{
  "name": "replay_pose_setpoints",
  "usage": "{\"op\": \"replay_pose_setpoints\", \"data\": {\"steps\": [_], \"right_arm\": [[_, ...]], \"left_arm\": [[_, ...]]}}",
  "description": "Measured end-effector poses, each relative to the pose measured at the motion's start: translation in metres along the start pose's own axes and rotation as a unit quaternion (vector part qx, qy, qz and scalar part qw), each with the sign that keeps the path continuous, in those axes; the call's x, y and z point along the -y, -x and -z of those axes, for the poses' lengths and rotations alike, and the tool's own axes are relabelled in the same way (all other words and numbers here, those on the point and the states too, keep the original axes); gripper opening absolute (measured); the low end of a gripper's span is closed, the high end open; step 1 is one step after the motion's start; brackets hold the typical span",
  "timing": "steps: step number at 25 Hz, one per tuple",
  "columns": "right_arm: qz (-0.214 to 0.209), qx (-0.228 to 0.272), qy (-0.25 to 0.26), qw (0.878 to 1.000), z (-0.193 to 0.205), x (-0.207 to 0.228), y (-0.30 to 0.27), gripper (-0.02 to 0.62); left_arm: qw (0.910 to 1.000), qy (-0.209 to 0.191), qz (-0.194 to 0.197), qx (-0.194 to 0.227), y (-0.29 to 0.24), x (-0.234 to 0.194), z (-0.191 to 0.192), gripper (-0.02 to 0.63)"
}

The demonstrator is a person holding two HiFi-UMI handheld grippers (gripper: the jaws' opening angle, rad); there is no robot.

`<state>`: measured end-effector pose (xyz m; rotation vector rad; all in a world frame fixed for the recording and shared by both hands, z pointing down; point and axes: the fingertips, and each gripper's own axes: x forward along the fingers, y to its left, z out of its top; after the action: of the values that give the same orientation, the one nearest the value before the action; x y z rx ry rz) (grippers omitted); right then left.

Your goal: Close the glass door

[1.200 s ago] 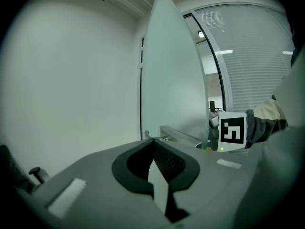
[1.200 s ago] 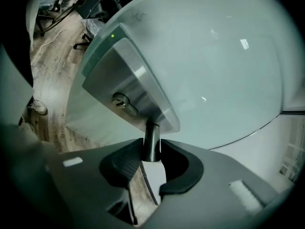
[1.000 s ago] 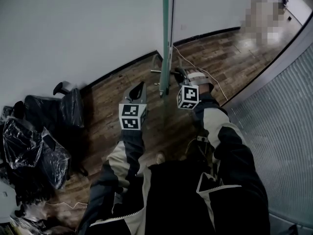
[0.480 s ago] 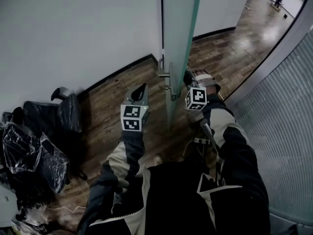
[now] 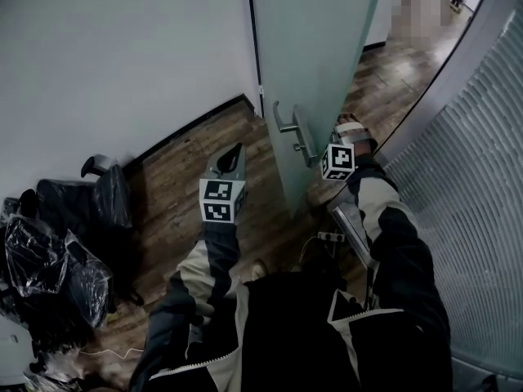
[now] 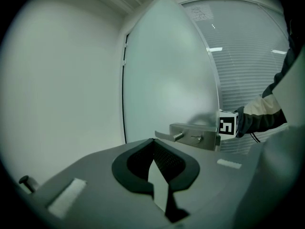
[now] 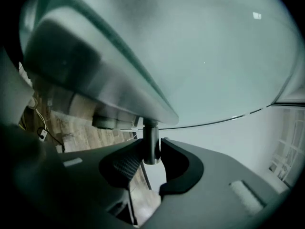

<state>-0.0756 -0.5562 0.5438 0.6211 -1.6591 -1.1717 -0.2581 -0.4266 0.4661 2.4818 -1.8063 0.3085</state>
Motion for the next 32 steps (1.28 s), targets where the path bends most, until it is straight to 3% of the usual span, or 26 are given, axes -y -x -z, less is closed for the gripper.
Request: {"op": "replay_pose_setpoints", "data": {"steps": [5, 11, 15, 17, 19, 22, 25, 27, 30, 31, 32], "right_arm": [[0.011, -0.023, 0.031, 0.999, 0.05, 0.001, 0.009, 0.094], [0.01, -0.06, -0.01, 0.998, 0.102, 0.004, 0.026, 0.083], [0.004, -0.076, -0.026, 0.997, 0.11, -0.005, 0.045, 0.014], [0.011, -0.093, -0.071, 0.993, 0.111, -0.004, 0.06, 0.005], [0.021, -0.112, -0.16, 0.981, 0.118, -0.002, 0.081, 0.005], [0.04, -0.112, -0.306, 0.945, 0.118, -0.001, 0.121, 0.003], [0.074, -0.063, -0.428, 0.899, 0.101, 0.018, 0.161, 0.005], [0.088, 0.004, -0.518, 0.851, 0.081, 0.036, 0.179, 0.005], [0.086, 0.106, -0.642, 0.755, 0.047, 0.055, 0.186, 0.005], [0.084, 0.119, -0.664, 0.733, 0.039, 0.057, 0.184, 0.005], [0.082, 0.123, -0.679, 0.719, 0.032, 0.055, 0.18, 0.005]], "left_arm": [[1.0, -0.002, 0.0, -0.004, -0.008, 0.018, 0.001, 0.003], [0.9999, 0.002, 0.007, -0.015, -0.02, 0.035, 0.006, 0.003], [0.9997, 0.002, 0.023, -0.013, -0.03, 0.049, 0.002, 0.003], [0.9994, 0.002, 0.032, -0.007, -0.037, 0.06, -0.003, 0.004], [0.999, 0.0, 0.045, -0.002, -0.044, 0.072, -0.009, 0.003], [0.9979, 0.0, 0.064, 0.006, -0.053, 0.088, -0.015, 0.003], [0.9965, 0.011, 0.082, 0.017, -0.063, 0.1, -0.026, 0.003], [0.9955, 0.02, 0.09, 0.023, -0.068, 0.107, -0.033, 0.003], [0.9946, 0.033, 0.095, 0.027, -0.07, 0.114, -0.042, 0.003], [0.9945, 0.036, 0.094, 0.029, -0.069, 0.116, -0.045, 0.003], [0.9944, 0.037, 0.094, 0.029, -0.067, 0.118, -0.046, 0.003]]}}
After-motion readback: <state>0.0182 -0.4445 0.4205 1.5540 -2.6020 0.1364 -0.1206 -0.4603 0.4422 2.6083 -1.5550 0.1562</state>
